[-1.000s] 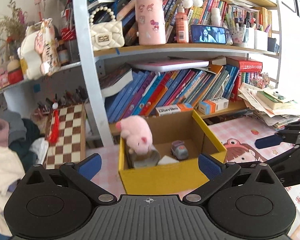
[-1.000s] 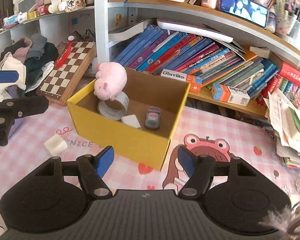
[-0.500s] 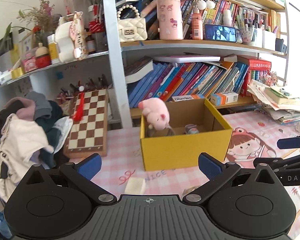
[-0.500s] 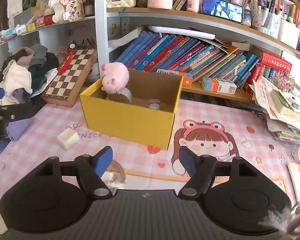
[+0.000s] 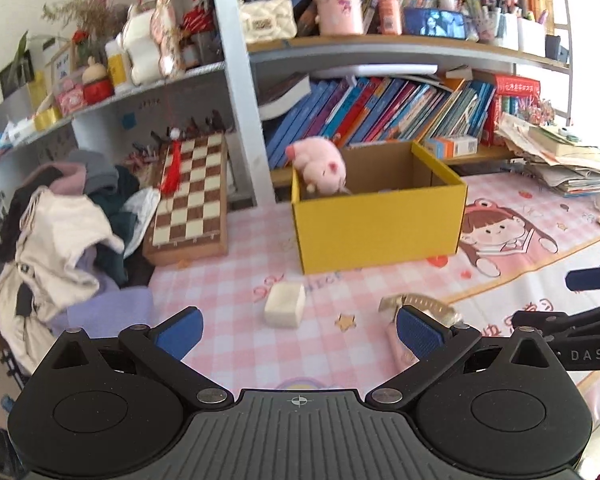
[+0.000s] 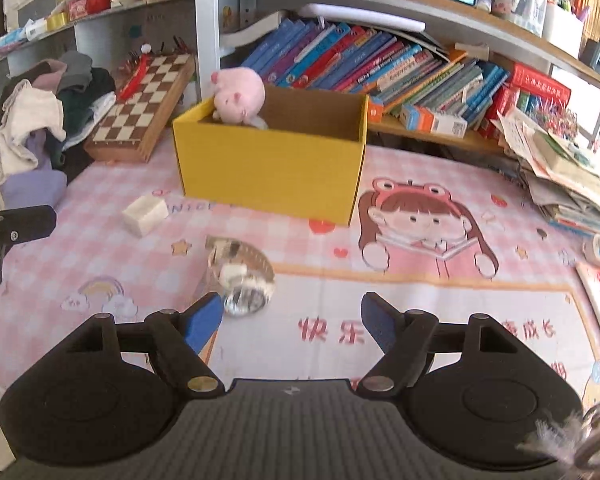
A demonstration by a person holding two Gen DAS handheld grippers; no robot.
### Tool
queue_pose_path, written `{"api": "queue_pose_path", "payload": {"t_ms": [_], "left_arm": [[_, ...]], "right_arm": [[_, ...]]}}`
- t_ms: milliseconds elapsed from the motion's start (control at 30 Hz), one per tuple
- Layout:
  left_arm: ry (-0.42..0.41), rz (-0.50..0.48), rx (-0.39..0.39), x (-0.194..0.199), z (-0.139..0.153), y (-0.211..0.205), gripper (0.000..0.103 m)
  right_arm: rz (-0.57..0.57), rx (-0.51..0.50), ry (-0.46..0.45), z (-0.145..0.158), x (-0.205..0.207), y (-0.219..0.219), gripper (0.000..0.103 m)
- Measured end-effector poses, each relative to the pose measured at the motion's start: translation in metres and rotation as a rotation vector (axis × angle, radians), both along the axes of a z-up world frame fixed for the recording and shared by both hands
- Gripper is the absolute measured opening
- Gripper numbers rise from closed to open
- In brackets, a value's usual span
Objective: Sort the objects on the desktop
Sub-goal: 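Move the right tool toward the white watch while the left tool approaches the pink case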
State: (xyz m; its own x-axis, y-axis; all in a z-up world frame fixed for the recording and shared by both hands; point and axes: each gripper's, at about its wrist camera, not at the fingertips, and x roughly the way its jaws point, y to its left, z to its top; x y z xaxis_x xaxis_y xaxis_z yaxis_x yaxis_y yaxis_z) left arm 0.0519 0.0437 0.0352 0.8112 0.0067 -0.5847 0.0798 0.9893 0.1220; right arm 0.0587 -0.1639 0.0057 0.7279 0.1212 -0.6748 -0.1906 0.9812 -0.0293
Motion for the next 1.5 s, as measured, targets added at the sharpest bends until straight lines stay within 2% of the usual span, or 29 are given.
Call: {"api": "queue_pose_path", "payload": {"t_ms": [333, 867, 1233, 1500], "left_arm": [[0.024, 0.100, -0.033, -0.013, -0.019, 0.015, 0.103], [0.083, 0.045, -0.017, -0.010, -0.031, 0.005, 0.103], [0.118, 0.061, 0.015, 0.003, -0.042, 0.002, 0.103], [0.127, 0.061, -0.013, 0.017, -0.045, -0.001, 0.103]], "right_arm": [[0.020, -0.041, 0.014, -0.012, -0.016, 0.019, 0.082], [0.070, -0.088, 0.064, -0.023, -0.011, 0.034, 0.099], [0.095, -0.113, 0.095, -0.032, 0.001, 0.036, 0.100], [0.112, -0.120, 0.105, -0.034, 0.016, 0.032, 0.100]]}}
